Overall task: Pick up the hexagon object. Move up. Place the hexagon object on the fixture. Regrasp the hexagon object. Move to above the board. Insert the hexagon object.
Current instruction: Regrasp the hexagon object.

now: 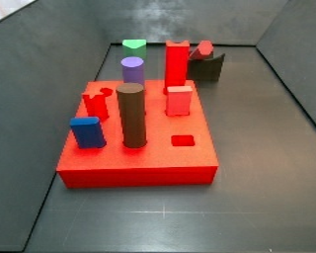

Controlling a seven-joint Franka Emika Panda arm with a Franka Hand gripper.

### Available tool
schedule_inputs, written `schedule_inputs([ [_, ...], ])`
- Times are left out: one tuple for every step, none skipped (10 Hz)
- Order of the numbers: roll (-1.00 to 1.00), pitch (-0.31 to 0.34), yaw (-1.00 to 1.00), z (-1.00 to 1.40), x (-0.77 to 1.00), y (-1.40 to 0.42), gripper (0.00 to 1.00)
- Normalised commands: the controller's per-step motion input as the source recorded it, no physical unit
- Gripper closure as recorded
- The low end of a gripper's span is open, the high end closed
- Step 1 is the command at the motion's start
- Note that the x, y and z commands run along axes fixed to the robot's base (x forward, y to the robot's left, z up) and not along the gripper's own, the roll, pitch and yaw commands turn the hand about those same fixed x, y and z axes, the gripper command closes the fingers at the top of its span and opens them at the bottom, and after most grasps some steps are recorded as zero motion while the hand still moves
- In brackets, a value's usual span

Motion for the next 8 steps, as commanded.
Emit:
schedule_inputs([
  [1.00, -0.012, 0.02, 0.01, 0.00, -0.02, 0.00],
  [1.00, -0.007, 0.02, 0.01, 0.00, -0.02, 0.00],
  [1.00, 0.004, 0.02, 0.00, 0.02, -0.02, 0.00],
  [1.00, 0.012, 0.03, 0.00, 0.03, -0.02, 0.00],
  [1.00, 0.023, 0.03, 0.00, 0.04, -0.03, 0.00],
  [1.00, 0.037, 0.03, 0.00, 0.05, -0.03, 0.00],
  [1.00, 0.066, 0.04, 0.00, 0.07, -0.04, 0.00],
  [1.00, 0.081, 0.05, 0.00, 0.08, -0.04, 0.00],
])
